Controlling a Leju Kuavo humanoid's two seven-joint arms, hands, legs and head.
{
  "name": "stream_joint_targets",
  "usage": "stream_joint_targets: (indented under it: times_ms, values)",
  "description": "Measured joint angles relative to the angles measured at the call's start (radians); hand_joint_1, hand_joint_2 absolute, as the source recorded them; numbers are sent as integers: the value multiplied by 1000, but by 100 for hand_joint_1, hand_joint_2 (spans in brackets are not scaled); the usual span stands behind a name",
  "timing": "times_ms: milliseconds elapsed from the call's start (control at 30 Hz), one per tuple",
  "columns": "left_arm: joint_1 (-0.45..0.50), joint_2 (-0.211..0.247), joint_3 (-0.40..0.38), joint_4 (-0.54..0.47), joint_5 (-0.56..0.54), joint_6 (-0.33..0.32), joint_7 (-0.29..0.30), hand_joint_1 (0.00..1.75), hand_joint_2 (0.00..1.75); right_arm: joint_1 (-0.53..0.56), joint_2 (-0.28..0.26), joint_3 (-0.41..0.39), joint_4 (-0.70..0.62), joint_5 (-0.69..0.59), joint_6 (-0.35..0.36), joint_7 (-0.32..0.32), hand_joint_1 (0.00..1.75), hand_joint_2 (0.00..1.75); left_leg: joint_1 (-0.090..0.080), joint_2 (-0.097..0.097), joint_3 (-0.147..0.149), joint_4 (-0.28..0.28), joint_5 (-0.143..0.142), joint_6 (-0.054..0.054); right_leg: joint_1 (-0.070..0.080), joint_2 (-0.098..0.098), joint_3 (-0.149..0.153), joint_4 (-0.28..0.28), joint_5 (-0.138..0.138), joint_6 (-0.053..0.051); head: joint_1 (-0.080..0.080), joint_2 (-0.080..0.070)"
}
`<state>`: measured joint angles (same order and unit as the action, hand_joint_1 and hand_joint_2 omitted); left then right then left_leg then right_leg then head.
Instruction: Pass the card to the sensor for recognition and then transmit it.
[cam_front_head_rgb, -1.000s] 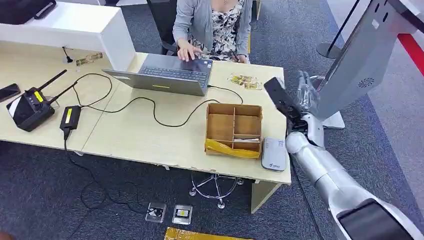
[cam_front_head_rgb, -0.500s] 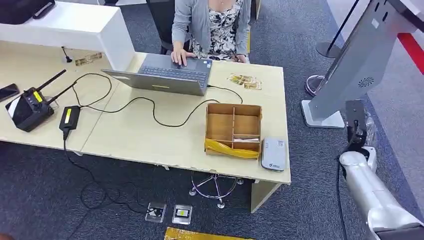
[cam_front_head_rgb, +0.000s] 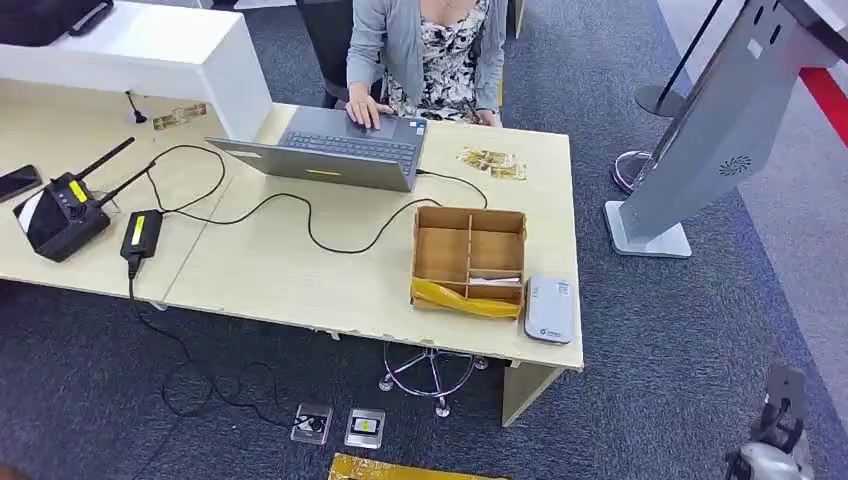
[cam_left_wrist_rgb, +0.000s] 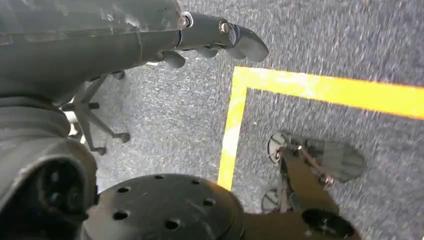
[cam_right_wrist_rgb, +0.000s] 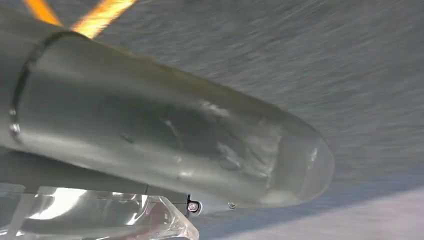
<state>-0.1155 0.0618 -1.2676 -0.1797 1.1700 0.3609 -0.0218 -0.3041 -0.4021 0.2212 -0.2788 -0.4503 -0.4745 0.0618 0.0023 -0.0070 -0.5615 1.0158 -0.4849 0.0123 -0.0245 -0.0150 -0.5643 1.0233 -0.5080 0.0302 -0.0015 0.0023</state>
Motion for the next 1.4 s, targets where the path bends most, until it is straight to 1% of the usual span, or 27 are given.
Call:
stream_joint_targets:
  times_ms: [233, 300, 333, 367, 400, 433, 467, 533, 600, 667, 767, 900, 933, 1000, 1100, 1400]
  values:
    - [0, 0, 0, 0, -1, 5, -5, 0, 0, 17, 3, -7, 2, -12, 1, -4, 0, 0, 0, 0, 0, 0, 0, 0, 0, 0, 0, 0, 0, 0, 0, 0]
    - [0, -1, 0, 0, -2, 15, -22, 0, 0, 73, 16, -33, 10, -38, -5, -8, 0, 0, 1, 0, 0, 0, -1, 1, 1, 0, 1, 0, 0, 0, 2, 0]
    - [0, -6, 8, 0, 11, 29, -47, 0, 0, 135, 50, -67, 30, -24, -55, 42, 0, 0, 1, 0, 0, 0, -1, 1, 1, 0, 0, 0, 0, 0, 0, 0]
    - [-1, -7, 21, 0, -9, 43, -56, 0, 0, 193, 137, -78, 41, 10, -169, 110, 0, 0, 2, 4, 1, -1, -1, -1, 2, 5, 0, 0, 0, 0, 0, 0]
    - [-2, -6, 23, 0, -21, 6, -43, 0, 0, 207, 222, -98, 74, 95, -195, 135, 0, 0, 3, 5, 2, -1, 0, -2, 3, 8, 1, 0, 0, 0, 0, 0]
    - [-2, -5, 23, 0, -23, -11, -42, 0, 0, 208, 238, -110, 82, 136, -195, 132, 0, 0, 3, 5, 2, -1, 0, -2, 3, 8, 1, 0, 0, 0, 2, 0]
    - [-2, 0, 23, 0, -22, -14, -38, 0, 0, 208, 253, -127, 91, 185, -195, 128, 0, 0, 3, 5, 2, -1, 0, -2, 3, 8, 1, 0, 0, -1, 0, 0]
    - [-2, 1, 24, 0, -20, 18, -20, 0, 0, 211, 279, -159, 96, 259, -195, 126, 0, 0, 3, 5, 2, -1, 0, -2, 3, 8, 1, 0, 0, -1, 2, 0]
    - [-2, -3, 24, 0, -10, 51, 0, 0, 0, 215, 304, -189, 96, 291, -193, 122, 0, 0, 3, 5, 3, -1, 0, -2, 2, 8, 1, 0, 0, -1, 1, 0]
    - [-2, -7, 25, 0, 3, 52, 30, 0, 0, 219, 318, -206, 96, 308, -186, 108, 0, 0, 2, 5, 2, -1, 0, -2, 2, 8, 1, 0, 0, -1, 1, 0]
    - [-2, -11, 25, 0, 15, 40, 65, 0, 0, 219, 324, -221, 96, 323, -161, 89, 0, 0, 2, 5, 2, -1, 0, -1, 2, 9, 1, 0, 0, -1, 1, 0]
    - [-2, -15, 25, 0, 22, 7, 85, 0, 0, 221, 325, -240, 96, 305, -50, 31, 0, 0, 2, 5, 2, 0, 0, -1, 2, 9, 1, 0, 1, -1, 1, 0]
    - [-2, -15, 26, 0, 28, -3, 91, 0, 0, 221, 325, -240, 96, 304, -25, 24, 0, 0, 2, 5, 2, -1, 0, -1, 2, 9, 1, 0, 1, -1, 1, 0]
    - [-2, -15, 31, 0, 31, -16, 102, 0, 0, 221, 325, -246, 96, 303, 3, 19, 0, 0, 2, 5, 2, -1, 0, -1, 2, 9, 1, 0, 1, 0, 1, 0]
    - [-2, -16, 32, 0, 30, -28, 112, 0, 0, 221, 325, -253, 96, 304, 20, 28, 0, 0, 2, 5, 3, -1, 0, -1, 2, 9, 1, 0, 1, 0, 1, 0]
    - [-2, -17, 33, 0, 44, -26, 138, 0, 0, 222, 327, -253, 96, 314, 29, 47, 0, 0, 2, 6, 2, -1, 0, -1, 2, 9, 1, 0, 1, 0, 1, 0]
